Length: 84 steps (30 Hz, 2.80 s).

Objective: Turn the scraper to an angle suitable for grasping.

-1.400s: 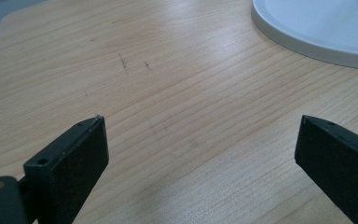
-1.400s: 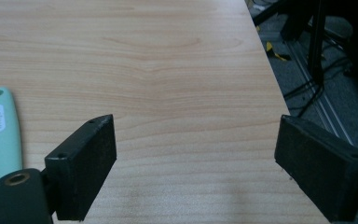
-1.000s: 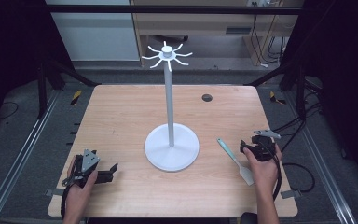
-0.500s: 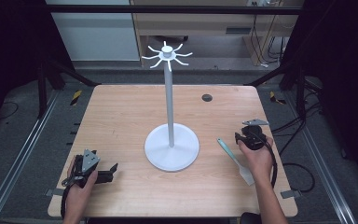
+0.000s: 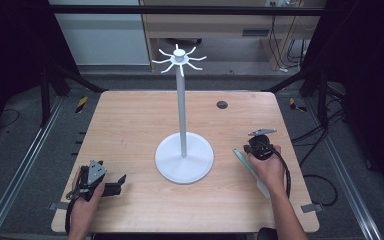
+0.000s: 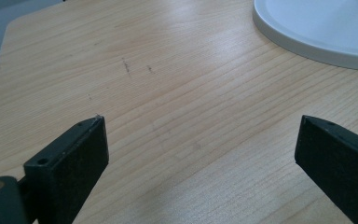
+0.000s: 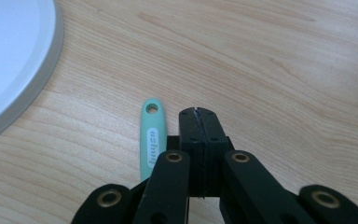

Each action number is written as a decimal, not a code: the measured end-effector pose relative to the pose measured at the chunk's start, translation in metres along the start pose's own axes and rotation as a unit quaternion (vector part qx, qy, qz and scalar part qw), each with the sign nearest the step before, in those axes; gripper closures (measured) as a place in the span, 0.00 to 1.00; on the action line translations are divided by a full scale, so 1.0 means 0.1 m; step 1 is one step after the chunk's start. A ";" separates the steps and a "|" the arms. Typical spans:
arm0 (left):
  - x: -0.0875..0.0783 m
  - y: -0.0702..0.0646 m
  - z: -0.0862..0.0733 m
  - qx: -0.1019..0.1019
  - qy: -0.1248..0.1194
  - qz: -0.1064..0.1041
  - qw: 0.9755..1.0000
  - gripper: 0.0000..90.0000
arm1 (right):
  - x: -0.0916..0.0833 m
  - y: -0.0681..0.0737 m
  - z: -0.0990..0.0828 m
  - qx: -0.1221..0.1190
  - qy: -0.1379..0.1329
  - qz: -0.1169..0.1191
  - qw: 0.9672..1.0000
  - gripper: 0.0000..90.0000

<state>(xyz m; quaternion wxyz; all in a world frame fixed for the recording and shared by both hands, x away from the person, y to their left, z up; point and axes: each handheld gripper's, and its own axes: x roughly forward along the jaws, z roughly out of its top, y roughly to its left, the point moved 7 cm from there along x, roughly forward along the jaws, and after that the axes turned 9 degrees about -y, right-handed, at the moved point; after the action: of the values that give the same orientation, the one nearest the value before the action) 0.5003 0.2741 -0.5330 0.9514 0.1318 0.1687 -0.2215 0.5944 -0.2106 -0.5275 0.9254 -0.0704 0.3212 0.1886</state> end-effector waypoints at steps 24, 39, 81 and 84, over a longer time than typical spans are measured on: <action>0.01 -0.02 -0.01 0.004 0.004 -0.004 1.000 0.03 | 0.10 0.07 -0.10 0.000 0.022 0.009 1.000 1.00; 0.02 -0.03 -0.02 0.007 0.010 -0.008 1.000 0.03 | -0.03 0.38 -0.16 -0.015 0.029 0.068 0.997 1.00; 0.02 -0.03 -0.02 0.008 0.012 -0.010 1.000 0.03 | -0.29 0.64 0.03 -0.101 0.080 0.092 0.987 0.80; 0.02 -0.03 -0.02 0.011 0.012 -0.008 1.000 0.03 | -0.29 0.65 0.03 -0.100 0.082 0.092 0.987 0.77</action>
<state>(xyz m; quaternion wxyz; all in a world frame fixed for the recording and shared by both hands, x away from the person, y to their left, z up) 0.4997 0.2715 -0.5365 0.9461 0.1436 0.1786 -0.2290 0.5499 -0.1590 -0.5076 0.8629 -0.1478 0.3808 0.2975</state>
